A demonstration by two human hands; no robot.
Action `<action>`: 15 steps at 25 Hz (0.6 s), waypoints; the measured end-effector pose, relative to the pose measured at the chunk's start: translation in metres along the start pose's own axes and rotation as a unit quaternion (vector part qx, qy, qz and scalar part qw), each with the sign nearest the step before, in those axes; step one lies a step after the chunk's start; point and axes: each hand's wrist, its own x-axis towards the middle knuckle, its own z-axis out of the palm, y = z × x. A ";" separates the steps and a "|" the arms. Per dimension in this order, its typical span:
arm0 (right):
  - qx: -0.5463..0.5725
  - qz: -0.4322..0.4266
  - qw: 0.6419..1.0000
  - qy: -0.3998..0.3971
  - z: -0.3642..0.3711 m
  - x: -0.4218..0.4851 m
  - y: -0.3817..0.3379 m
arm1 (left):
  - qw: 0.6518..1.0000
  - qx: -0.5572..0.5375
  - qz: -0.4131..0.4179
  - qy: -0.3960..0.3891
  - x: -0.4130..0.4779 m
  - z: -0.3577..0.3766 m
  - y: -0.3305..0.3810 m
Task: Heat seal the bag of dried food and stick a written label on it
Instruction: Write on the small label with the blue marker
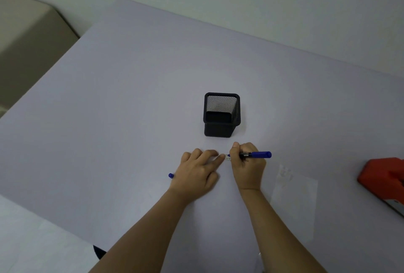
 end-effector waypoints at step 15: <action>-0.019 0.032 0.999 0.035 0.002 0.001 -0.003 | 1.000 -0.003 0.000 0.005 0.000 0.001 0.000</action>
